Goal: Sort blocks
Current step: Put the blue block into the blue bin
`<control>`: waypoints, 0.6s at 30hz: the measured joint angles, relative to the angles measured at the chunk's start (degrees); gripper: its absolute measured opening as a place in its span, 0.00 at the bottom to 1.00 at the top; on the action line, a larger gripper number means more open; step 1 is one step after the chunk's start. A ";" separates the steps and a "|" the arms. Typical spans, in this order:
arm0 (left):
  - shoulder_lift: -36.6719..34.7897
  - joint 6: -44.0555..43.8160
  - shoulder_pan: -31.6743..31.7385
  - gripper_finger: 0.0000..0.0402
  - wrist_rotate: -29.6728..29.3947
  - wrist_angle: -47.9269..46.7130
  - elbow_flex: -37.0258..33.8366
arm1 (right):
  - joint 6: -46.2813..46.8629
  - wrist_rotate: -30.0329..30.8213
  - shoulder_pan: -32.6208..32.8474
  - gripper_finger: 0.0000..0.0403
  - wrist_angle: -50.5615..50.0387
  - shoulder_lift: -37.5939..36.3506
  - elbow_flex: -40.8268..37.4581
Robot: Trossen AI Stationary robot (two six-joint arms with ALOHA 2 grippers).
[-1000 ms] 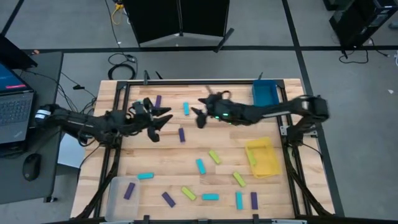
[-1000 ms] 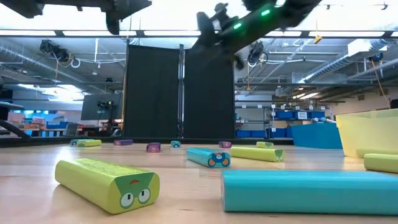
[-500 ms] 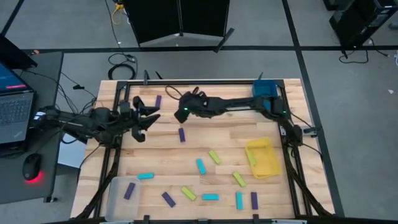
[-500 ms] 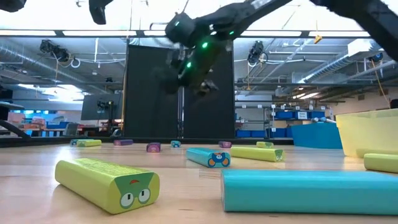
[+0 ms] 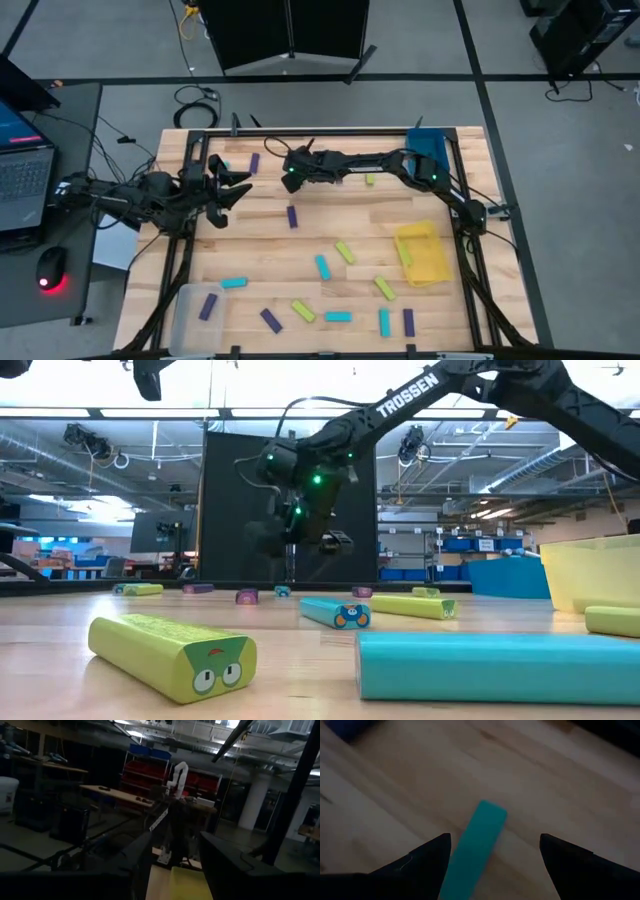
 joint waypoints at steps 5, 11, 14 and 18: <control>0.00 0.00 0.00 0.41 0.00 -0.01 0.00 | 0.16 -1.68 0.33 0.78 -1.03 -0.04 -0.01; 0.02 0.02 0.00 0.41 -0.07 0.10 0.00 | 0.76 -2.50 1.00 0.76 -0.95 -0.04 -0.01; 0.02 0.02 0.00 0.41 -0.13 0.12 0.00 | 1.27 -3.04 1.09 0.75 -1.13 -0.04 -0.01; 0.02 0.02 0.00 0.41 -0.31 0.14 0.00 | 1.65 -4.26 1.12 0.73 -1.85 -0.04 -0.01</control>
